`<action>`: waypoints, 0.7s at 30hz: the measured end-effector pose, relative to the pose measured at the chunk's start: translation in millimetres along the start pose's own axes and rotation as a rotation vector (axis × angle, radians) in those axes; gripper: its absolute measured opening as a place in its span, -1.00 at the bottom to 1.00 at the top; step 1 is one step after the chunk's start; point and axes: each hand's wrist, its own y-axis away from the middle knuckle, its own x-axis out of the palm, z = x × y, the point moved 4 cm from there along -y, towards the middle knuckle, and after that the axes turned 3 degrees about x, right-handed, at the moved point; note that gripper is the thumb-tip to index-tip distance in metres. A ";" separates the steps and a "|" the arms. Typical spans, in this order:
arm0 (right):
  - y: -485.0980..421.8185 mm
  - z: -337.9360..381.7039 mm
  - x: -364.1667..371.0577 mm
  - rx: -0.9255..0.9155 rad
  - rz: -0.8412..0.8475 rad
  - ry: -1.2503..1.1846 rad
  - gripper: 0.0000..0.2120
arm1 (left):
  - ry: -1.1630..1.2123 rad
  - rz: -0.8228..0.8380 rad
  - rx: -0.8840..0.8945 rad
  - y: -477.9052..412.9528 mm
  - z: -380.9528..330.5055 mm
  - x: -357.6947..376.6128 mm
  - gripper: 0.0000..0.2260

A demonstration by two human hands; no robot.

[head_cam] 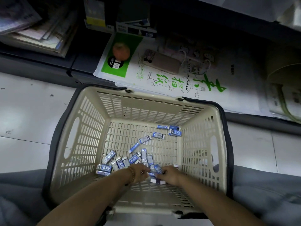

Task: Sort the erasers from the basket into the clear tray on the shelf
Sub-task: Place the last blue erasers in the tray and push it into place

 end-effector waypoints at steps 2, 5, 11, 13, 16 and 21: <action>-1.6 -0.8 -0.8 0.019 -0.011 -0.012 -0.67 | 0.049 0.046 0.003 -6.7 -1.3 2.1 -0.71; -3.1 -3.4 1.0 0.036 0.002 -0.082 -0.63 | 0.060 0.033 -0.035 -7.2 -3.8 -1.1 -0.71; 1.9 -1.1 0.9 0.124 0.026 -0.424 -0.84 | 0.174 0.036 -0.112 -11.7 2.8 -1.5 -0.74; 8.9 3.6 -1.4 0.134 0.076 -0.548 -0.91 | 0.183 0.028 -0.137 -13.0 8.1 -3.1 -0.68; 16.5 15.8 4.5 0.133 0.129 -0.815 -0.93 | 0.296 0.088 -0.128 -6.9 9.9 -3.4 -0.45; 19.3 30.6 14.2 0.237 0.096 -1.125 -0.86 | 0.269 0.117 -0.175 2.3 15.5 -7.7 -0.19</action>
